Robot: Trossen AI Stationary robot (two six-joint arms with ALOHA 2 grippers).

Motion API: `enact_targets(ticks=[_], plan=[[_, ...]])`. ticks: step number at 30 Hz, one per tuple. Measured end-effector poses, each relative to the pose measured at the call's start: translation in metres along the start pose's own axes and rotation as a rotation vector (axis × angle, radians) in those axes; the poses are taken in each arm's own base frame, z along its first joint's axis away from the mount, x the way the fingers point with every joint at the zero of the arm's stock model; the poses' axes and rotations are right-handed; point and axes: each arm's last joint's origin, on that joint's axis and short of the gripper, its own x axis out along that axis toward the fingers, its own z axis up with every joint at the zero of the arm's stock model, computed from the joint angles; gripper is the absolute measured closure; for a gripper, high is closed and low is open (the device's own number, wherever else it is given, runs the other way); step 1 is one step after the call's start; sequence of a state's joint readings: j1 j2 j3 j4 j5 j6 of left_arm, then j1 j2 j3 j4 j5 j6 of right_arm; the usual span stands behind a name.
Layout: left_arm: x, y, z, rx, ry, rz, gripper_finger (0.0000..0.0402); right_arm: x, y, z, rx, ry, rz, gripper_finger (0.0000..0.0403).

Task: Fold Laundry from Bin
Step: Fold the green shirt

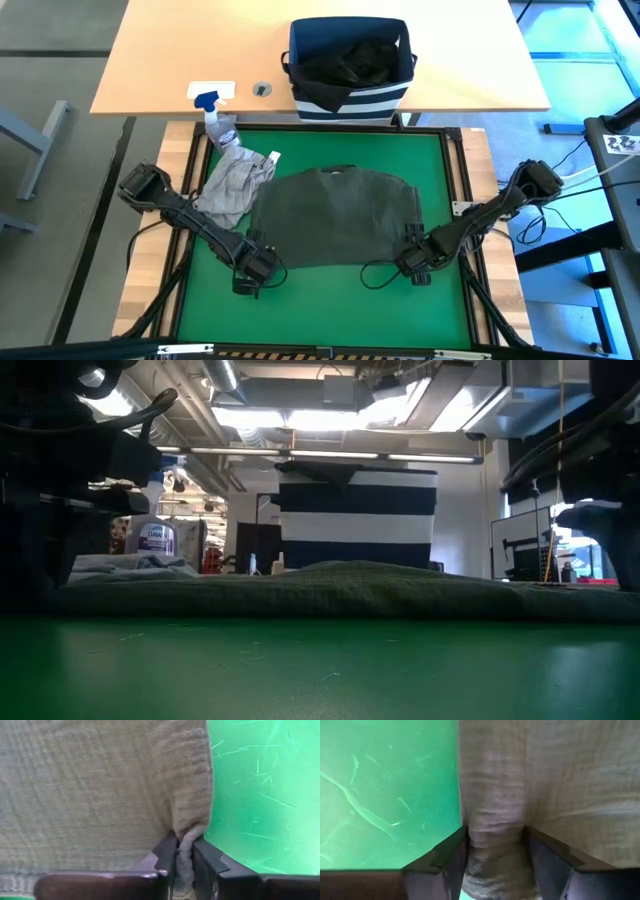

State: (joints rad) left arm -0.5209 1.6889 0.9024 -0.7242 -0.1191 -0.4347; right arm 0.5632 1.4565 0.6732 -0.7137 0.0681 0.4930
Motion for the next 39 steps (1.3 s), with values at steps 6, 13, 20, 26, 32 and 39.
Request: enact_targets(ticks=[6,13,20,26,32,39], plan=[[0.000,0.000,0.000,0.003,-0.002,0.006,0.0390,0.006,-0.003,-0.005,-0.014,0.005,-0.040,0.0270],[-0.002,0.001,-0.001,0.018,-0.012,0.013,0.0397,0.002,-0.006,-0.007,-0.020,0.023,-0.088,0.0391],[-0.038,-0.005,0.004,-0.025,-0.091,-0.090,0.0398,-0.037,0.002,-0.003,-0.036,-0.014,-0.069,0.0396],[-0.065,-0.031,0.005,-0.015,-0.169,-0.185,0.0398,-0.056,0.034,-0.016,-0.091,-0.066,0.033,0.0398],[-0.070,-0.057,-0.010,-0.041,-0.179,-0.223,0.0397,-0.061,0.068,-0.041,-0.080,-0.090,0.129,0.0399],[-0.104,-0.070,-0.001,-0.052,-0.231,-0.288,0.0397,-0.103,0.086,-0.047,-0.127,-0.192,0.141,0.0399]])
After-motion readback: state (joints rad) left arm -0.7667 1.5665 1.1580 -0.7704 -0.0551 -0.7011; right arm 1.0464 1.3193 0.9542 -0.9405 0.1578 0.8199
